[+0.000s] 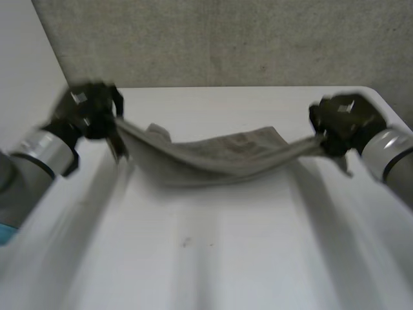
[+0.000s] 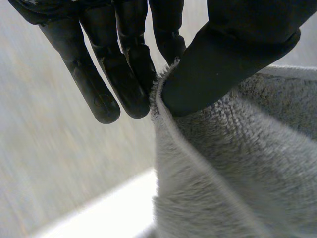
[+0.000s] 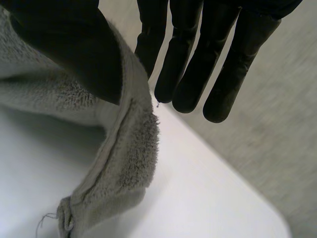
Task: Fold the towel.
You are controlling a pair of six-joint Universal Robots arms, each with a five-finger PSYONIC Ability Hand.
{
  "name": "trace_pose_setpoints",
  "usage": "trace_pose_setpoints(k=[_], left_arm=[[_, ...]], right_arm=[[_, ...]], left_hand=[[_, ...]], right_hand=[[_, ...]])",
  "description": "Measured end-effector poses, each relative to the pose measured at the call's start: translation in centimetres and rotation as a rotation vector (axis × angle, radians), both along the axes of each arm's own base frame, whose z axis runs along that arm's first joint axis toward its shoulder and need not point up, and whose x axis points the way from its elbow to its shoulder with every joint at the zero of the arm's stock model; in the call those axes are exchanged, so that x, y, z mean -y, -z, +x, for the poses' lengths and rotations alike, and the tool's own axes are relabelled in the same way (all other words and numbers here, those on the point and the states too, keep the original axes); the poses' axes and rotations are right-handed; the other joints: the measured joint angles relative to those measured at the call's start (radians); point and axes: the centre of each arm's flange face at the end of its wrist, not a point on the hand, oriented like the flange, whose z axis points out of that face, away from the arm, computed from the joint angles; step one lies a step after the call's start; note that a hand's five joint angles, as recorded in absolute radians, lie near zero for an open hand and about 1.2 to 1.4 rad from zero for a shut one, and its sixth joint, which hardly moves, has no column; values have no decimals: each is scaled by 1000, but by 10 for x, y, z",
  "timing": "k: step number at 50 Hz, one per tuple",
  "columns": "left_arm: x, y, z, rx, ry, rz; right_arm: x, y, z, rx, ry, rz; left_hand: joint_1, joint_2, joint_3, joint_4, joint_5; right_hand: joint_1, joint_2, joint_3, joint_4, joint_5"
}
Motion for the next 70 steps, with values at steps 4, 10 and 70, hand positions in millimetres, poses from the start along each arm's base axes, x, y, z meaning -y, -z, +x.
trace_pose_setpoints(k=[4, 10, 70], left_arm=[[-25, -64, 7, -26, -3, -145], [-56, -114, 21, 22, -39, -195], [28, 45, -19, 276, 40, -212]], right_arm=[[-14, -58, -3, 3, -13, -68], [-47, -118, -10, -72, -41, -145], [28, 41, 21, -331, -20, -131]], left_hand=[[4, 2, 3, 4, 3], [4, 3, 4, 4, 5], [13, 4, 6, 5, 9]], right_hand=[[0, 0, 0, 0, 0], [0, 0, 0, 0, 0], [0, 5, 6, 0, 4]])
